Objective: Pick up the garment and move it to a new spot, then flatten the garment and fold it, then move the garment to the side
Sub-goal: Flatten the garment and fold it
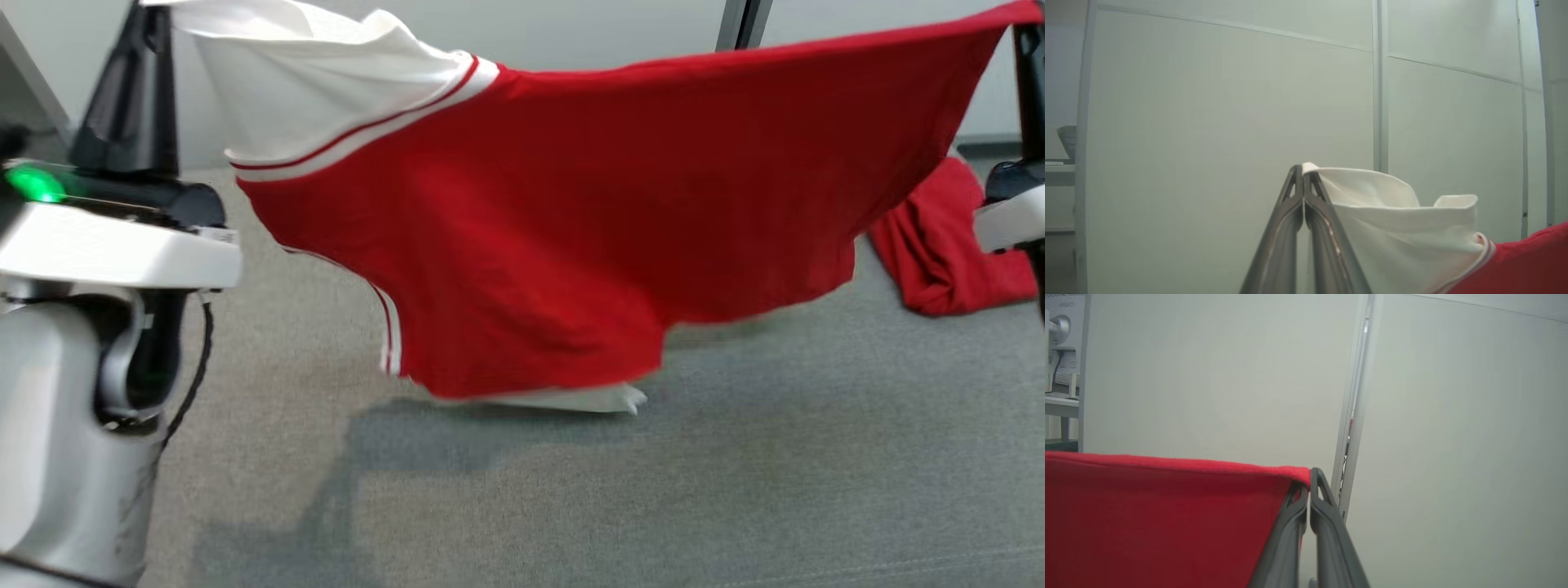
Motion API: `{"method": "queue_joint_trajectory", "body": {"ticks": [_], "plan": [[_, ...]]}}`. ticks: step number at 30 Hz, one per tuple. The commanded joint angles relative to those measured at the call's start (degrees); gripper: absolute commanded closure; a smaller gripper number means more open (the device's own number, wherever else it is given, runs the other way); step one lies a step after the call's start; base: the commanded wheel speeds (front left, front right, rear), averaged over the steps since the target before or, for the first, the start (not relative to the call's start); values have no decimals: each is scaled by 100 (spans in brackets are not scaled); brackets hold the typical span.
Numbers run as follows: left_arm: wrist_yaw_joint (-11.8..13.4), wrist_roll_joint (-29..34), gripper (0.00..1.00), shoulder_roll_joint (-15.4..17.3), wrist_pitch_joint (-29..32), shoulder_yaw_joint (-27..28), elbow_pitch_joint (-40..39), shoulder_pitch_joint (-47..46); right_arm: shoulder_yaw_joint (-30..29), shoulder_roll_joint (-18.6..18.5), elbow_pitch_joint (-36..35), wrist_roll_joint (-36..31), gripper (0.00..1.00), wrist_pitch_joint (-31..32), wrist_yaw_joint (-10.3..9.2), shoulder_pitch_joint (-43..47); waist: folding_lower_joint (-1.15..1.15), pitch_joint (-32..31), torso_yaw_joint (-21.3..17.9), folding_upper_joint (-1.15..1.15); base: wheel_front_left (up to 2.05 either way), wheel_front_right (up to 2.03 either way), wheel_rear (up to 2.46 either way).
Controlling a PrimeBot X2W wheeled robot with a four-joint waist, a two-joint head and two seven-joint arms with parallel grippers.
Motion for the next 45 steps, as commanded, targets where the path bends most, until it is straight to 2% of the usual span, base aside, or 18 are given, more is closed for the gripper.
{"method": "queue_joint_trajectory", "body": {"ticks": [1, 5, 8, 11, 14, 16, 17, 20, 22, 27, 30, 33, 37, 40, 45], "plan": [[45, -217, 100, 313, 218, 394, -752, 36, -69, -232, -537, 155, 100, 113, -1, 161, 0, -366, -103, 0, 0, 0, 0], [267, -815, 100, 361, 742, 843, -2163, 304, -738, -543, -1701, 137, 100, 428, -1, 607, 0, -488, -106, 0, 0, 0, 0], [520, -1425, 100, 229, 1282, 1000, -2947, 419, -1376, -524, -2673, 98, 100, 811, -1, 1045, 0, -489, -51, 0, 0, 0, 0], [774, -1993, 100, 69, 1811, 965, -3263, 407, -1766, -311, -3383, 321, 100, 1278, -1, 1328, 0, -396, 5, 0, 0, 0, 0], [858, -2221, 100, -14, 2020, 873, -2959, 194, -1701, -165, -3373, 437, 100, 1578, -1, 1295, 0, -223, 70, 0, 0, 0, 0], [802, -2197, 100, -26, 2039, 738, -2422, -29, -1426, -123, -3007, 414, 100, 1718, -1, 1078, 0, -59, 115, 0, 0, 0, 0], [802, -2197, 100, -26, 2039, 738, -2422, -29, -1426, -123, -3007, 414, 100, 1718, -1, 1078, 0, -59, 115, 0, 0, 0, 0], [622, -2036, 100, -148, 1802, 500, -1252, -563, -890, -85, -1977, 282, 100, 1782, -1, 404, 0, 255, 209, 0, 0, 0, 0], [467, -1803, 100, -205, 1510, 345, -293, -1063, -494, -14, -1048, 171, 100, 1759, -1, -230, 0, 483, 269, 0, 0, 0, 0], [-34, -1160, 100, -315, 183, 152, 2333, -2742, 142, 321, 1400, -326, 100, 890, -1, -2107, 0, 629, 403, 0, 0, 0, 0], [-372, -915, 100, -360, -562, 61, 3234, -3893, 125, 322, 2174, -885, 100, 82, -1, -3315, 0, 808, 484, 0, 0, 0, 0], [-705, -868, 100, -524, -849, -125, 3689, -4549, 187, 216, 2537, -1475, 100, -65, -1, -3979, 0, 1033, 599, 0, 0, 0, 0], [-871, -912, 100, -717, -984, -448, 3947, -4434, 313, 112, 2679, -1869, 100, -72, -1, -3761, 0, 1352, 693, 0, 0, 0, 0], [-893, -944, 100, -831, -1021, -735, 4064, -3913, 248, 53, 2906, -1938, 100, -74, -1, -3211, 0, 1601, 715, 0, 0, 0, 0], [-897, -906, 100, -970, -1036, -1009, 3809, -2827, 74, 198, 3546, -1876, 100, -74, -1, -2245, 0, 1959, 692, 0, 0, 0, 0]]}}
